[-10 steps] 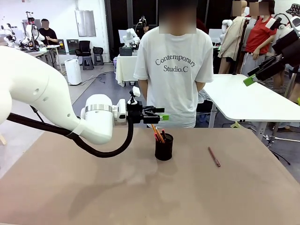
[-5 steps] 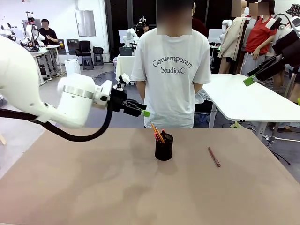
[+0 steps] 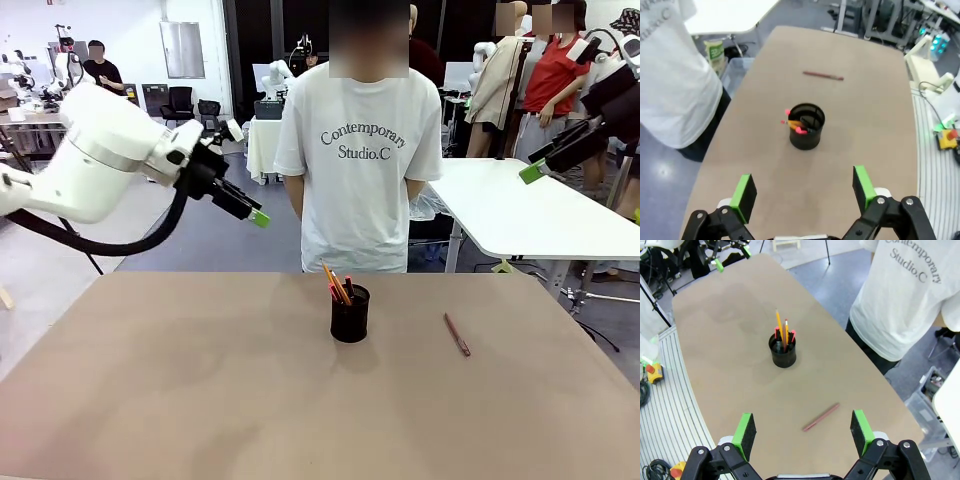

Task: Place the pens into the pen holder.
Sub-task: Pick up a writing instrument from the table and place it into the Pen holder.

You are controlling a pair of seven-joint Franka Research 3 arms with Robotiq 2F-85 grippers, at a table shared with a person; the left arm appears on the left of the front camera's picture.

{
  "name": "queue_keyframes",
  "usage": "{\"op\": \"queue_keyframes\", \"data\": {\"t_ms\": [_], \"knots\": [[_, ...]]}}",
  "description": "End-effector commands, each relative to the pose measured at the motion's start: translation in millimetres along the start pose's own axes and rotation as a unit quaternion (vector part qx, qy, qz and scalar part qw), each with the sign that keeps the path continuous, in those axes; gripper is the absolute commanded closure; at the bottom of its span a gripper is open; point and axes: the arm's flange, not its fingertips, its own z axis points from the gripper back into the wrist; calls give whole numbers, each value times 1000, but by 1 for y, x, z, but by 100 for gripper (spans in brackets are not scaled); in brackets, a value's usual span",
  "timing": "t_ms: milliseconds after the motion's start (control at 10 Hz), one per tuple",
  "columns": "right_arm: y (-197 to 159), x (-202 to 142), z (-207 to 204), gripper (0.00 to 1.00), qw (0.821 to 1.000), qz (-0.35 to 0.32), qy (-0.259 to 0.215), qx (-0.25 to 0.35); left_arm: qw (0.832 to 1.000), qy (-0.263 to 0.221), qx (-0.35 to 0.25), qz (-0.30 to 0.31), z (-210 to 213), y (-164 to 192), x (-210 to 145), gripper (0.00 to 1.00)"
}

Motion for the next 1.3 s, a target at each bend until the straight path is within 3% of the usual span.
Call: {"op": "queue_keyframes", "data": {"t_ms": [0,700,1200], "knots": [[0,1,1,0,1000,2,-4,2,999,8,-9,29,12,-4,-3,0],[0,1,1,0,1000,2,-4,2,999,7,29,-26,41,-12,1,0],[0,1,1,0,1000,2,-4,2,1000,1,24,-12,39,-8,9,0]]}}
